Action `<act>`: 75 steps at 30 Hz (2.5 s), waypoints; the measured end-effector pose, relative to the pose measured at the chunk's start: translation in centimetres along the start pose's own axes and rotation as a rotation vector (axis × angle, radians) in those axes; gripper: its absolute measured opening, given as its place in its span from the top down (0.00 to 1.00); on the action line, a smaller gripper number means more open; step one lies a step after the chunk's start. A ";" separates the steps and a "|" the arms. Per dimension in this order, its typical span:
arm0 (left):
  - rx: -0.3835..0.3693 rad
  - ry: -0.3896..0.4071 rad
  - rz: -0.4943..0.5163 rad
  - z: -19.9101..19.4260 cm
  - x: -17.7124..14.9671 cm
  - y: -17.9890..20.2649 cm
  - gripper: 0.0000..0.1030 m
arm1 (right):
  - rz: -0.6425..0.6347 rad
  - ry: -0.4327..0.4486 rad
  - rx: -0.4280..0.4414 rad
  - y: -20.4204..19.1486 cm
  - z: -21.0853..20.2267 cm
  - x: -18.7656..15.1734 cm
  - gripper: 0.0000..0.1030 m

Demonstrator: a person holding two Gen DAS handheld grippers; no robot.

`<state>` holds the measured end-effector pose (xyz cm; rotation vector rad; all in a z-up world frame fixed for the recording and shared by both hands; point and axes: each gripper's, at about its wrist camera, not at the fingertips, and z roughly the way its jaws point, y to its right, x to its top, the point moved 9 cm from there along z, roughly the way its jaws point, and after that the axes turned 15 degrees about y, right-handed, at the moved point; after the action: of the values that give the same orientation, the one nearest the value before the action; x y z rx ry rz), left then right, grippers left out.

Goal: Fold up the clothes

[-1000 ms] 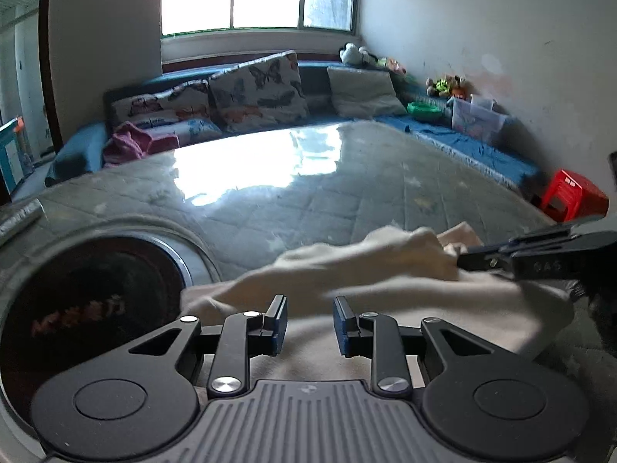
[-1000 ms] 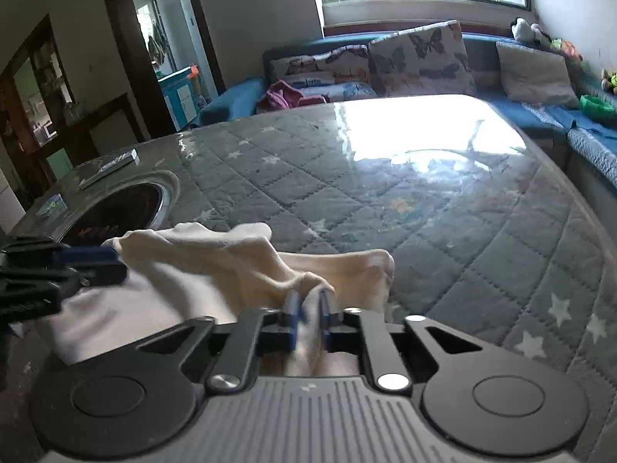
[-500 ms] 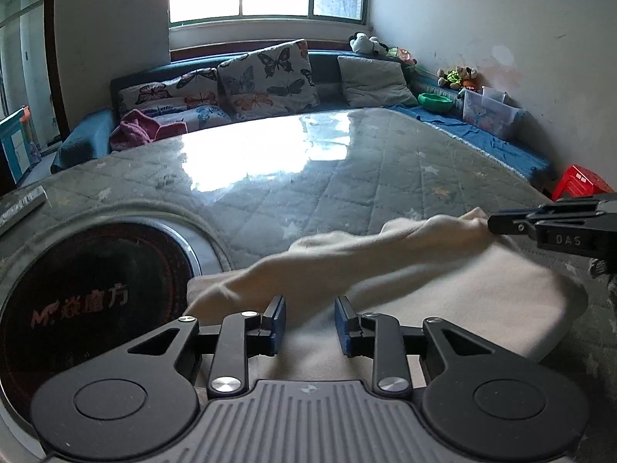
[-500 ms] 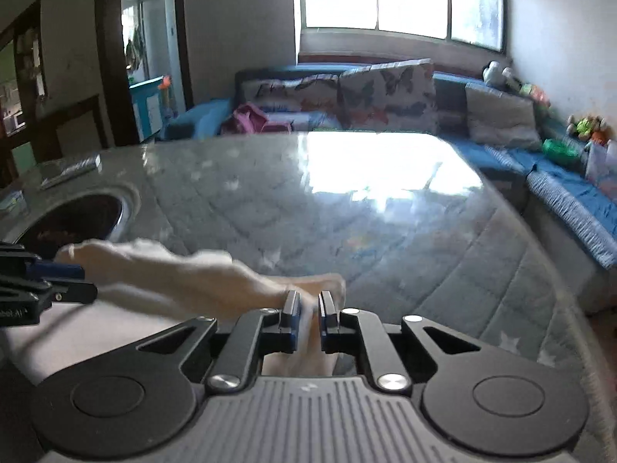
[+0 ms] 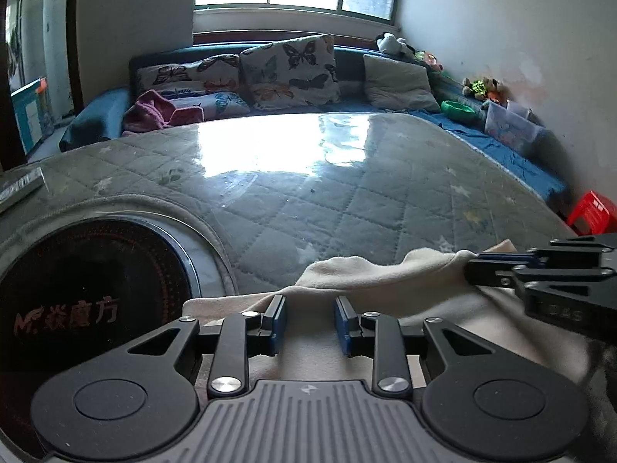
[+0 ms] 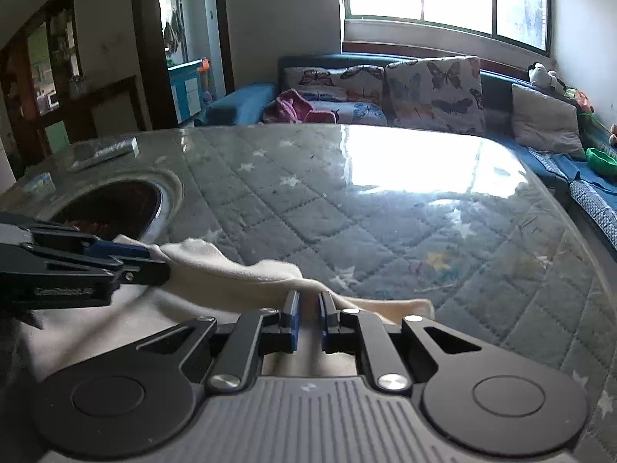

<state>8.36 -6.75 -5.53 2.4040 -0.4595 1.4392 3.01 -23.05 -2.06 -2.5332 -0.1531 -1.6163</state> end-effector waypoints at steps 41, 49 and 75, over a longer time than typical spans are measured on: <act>-0.047 0.043 -0.050 0.1 2.0 2.2 0.64 | -0.069 0.030 0.071 -1.3 -8.5 -2.0 0.90; -0.101 0.073 -0.007 -6.9 -0.7 2.6 0.65 | -0.126 0.058 0.161 -5.7 -8.5 -2.0 0.90; -0.058 0.117 -0.065 -10.1 -3.0 0.0 0.65 | -0.123 0.056 0.195 -7.4 -8.8 -2.7 0.85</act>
<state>-0.94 -2.21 -3.65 2.2536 -0.3861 1.5077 -7.13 -17.25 -0.38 -2.3710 -0.4452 -1.6250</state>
